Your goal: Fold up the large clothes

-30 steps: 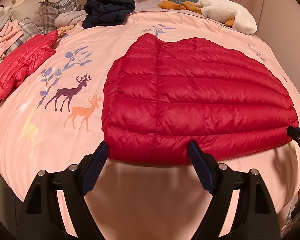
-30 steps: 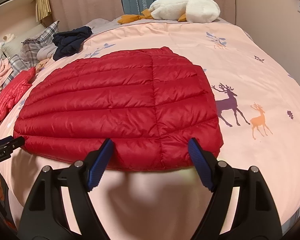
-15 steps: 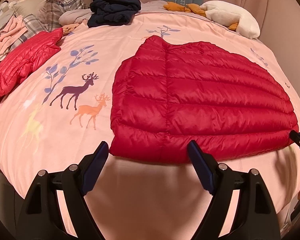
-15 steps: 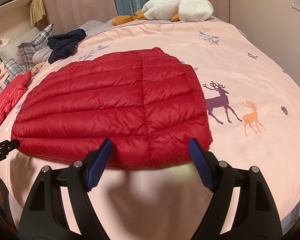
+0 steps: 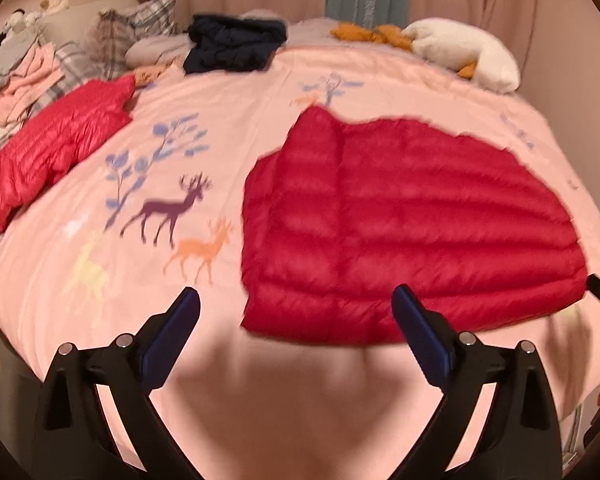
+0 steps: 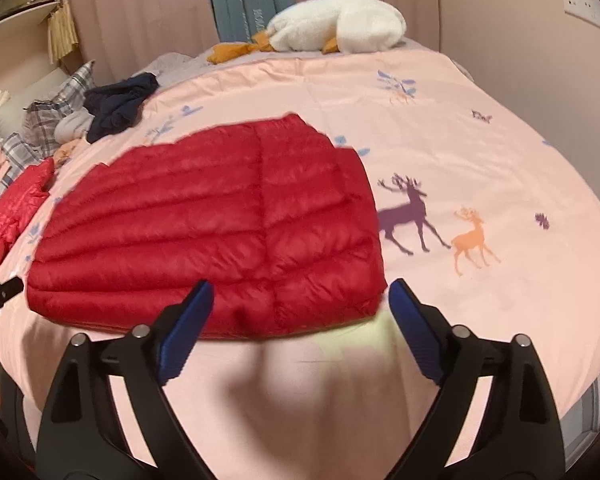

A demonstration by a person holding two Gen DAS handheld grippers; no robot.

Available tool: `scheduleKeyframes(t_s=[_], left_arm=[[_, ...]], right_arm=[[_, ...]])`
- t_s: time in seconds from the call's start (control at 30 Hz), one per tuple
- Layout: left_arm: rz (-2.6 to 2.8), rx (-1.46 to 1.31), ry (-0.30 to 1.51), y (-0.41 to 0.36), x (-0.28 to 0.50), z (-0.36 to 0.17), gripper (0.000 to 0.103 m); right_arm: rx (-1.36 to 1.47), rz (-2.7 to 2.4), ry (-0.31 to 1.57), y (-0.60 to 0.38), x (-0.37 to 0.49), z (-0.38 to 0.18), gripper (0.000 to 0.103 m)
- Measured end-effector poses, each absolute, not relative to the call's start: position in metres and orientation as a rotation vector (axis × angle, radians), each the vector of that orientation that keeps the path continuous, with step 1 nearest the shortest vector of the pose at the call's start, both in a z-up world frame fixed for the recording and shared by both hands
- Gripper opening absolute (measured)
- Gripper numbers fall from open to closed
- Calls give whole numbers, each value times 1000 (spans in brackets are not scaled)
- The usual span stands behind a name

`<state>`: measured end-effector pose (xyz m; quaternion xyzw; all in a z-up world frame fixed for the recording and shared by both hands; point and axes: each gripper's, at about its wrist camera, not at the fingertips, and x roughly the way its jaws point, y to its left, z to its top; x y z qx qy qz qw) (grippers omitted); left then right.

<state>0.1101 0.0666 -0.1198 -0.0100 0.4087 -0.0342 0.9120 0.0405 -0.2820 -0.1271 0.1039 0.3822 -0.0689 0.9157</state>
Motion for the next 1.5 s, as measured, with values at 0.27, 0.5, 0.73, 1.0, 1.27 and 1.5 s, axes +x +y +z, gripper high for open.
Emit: scheduleKeyframes(t_s=[0.27, 0.5, 0.73, 1.0, 1.27, 1.5], left_arm=[[-180, 29, 690, 34, 91, -45, 102], [-219, 45, 583, 11, 68, 12, 102], [-223, 84, 506, -9, 47, 59, 102], [-160, 115, 393, -19, 27, 83, 102], [-137, 129, 568, -18, 45, 24, 102], [-109, 103, 679, -8, 55, -13, 102]], right_arm=[[142, -86, 678, -259, 29, -57, 101], [78, -128, 556, -246, 13, 6, 101], [28, -184, 456, -231, 0, 57, 101], [26, -174, 337, -216, -22, 96, 101], [92, -118, 471, -213, -15, 51, 101], [93, -152, 629, -204, 1, -2, 101]])
